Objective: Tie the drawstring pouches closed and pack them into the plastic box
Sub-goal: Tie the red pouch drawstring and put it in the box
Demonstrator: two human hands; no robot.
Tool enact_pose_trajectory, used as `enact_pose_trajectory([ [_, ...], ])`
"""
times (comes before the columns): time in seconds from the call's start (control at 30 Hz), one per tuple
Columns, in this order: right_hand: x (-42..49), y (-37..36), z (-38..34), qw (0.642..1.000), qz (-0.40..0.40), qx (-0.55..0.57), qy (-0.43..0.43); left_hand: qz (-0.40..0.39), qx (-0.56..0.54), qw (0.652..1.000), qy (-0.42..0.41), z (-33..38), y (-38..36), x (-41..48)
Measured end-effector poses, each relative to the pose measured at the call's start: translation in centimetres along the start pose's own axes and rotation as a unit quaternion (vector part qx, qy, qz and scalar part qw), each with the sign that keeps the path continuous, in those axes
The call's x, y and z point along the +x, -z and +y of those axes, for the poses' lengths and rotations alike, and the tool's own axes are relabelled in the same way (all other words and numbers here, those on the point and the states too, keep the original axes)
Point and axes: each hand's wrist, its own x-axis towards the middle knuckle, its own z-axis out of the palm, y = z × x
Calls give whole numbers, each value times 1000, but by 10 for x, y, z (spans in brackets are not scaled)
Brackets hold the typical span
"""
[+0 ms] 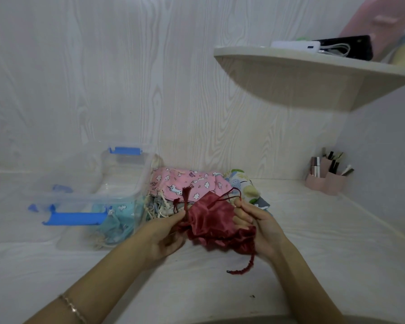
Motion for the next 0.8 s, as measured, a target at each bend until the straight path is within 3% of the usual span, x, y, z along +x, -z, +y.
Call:
enact_pose_trajectory([
  [0.1, 2, 1, -2, 998, 27, -45, 22, 61, 14, 992, -111, -3, -2, 2],
  [0.2, 5, 4, -5, 996, 75, -40, 23, 179, 158, 924, -298, -1, 3, 6],
  [0.27, 8, 7, -7, 993, 106, -30, 40, 195, 146, 900, -361, 3, 4, 5],
  [0.4, 13, 9, -8, 990, 129, -6, 53, 168, 129, 883, -418, 9, -14, -7],
  [0.53, 11, 7, -12, 990, 132, 20, 53, 96, -14, 904, -416, 28, -34, -24],
  [0.63, 7, 11, -20, 985, 130, 93, 58, 49, -80, 900, -425, 41, -41, -33],
  [0.7, 6, 17, -27, 988, 140, 35, 59, 36, -91, 899, -427, 45, -43, -39],
  [0.8, 7, 34, -36, 959, 196, -186, 81, 64, -59, 899, -430, 52, -40, -47],
])
